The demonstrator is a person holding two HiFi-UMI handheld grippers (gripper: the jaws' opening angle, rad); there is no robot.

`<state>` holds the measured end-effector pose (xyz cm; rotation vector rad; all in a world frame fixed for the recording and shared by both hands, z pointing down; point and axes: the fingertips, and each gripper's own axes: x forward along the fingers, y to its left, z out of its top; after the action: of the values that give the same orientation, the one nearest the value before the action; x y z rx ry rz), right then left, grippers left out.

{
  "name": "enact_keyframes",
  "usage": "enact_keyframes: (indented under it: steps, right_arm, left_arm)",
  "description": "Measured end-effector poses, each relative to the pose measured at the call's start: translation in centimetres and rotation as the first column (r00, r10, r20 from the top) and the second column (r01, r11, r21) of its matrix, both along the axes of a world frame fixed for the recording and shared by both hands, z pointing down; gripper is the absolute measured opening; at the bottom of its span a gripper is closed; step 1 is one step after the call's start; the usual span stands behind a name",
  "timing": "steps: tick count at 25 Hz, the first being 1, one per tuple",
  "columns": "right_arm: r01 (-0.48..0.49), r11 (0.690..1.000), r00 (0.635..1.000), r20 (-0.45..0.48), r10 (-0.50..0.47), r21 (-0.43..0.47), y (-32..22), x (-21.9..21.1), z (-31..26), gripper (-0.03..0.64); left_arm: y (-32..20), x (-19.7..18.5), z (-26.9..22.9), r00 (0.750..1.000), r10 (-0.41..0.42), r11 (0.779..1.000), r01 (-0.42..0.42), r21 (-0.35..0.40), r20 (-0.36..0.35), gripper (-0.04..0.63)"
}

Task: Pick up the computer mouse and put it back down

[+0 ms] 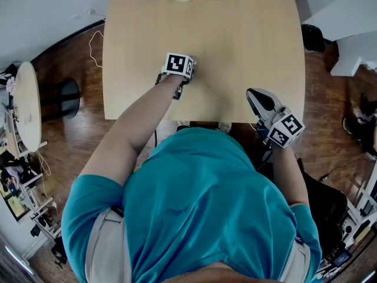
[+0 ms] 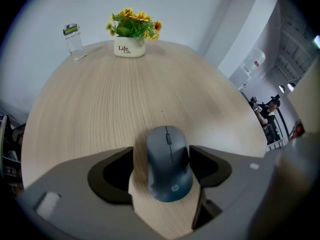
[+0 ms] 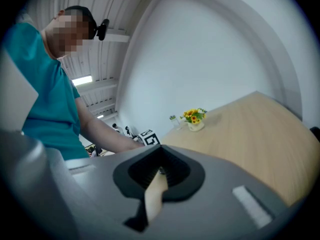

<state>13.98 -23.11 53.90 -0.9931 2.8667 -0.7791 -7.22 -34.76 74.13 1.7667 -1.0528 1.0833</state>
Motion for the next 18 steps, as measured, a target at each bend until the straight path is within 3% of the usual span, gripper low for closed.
enact_keyframes:
  steps: [14,18]
  right_arm:
    - [-0.011,1.000,1.000,0.014,0.011,-0.009,-0.5,0.8,0.3,0.003]
    - [-0.014,1.000,1.000,0.018,0.014,-0.015,-0.6,0.7,0.5,0.003]
  left_arm:
    - [-0.2,0.4,0.9,0.997,0.021,0.999,-0.019,-0.031,0.075,0.344]
    - [-0.2,-0.1,1.2,0.994,0.019,0.999,-0.015,-0.040,0.106,0.303]
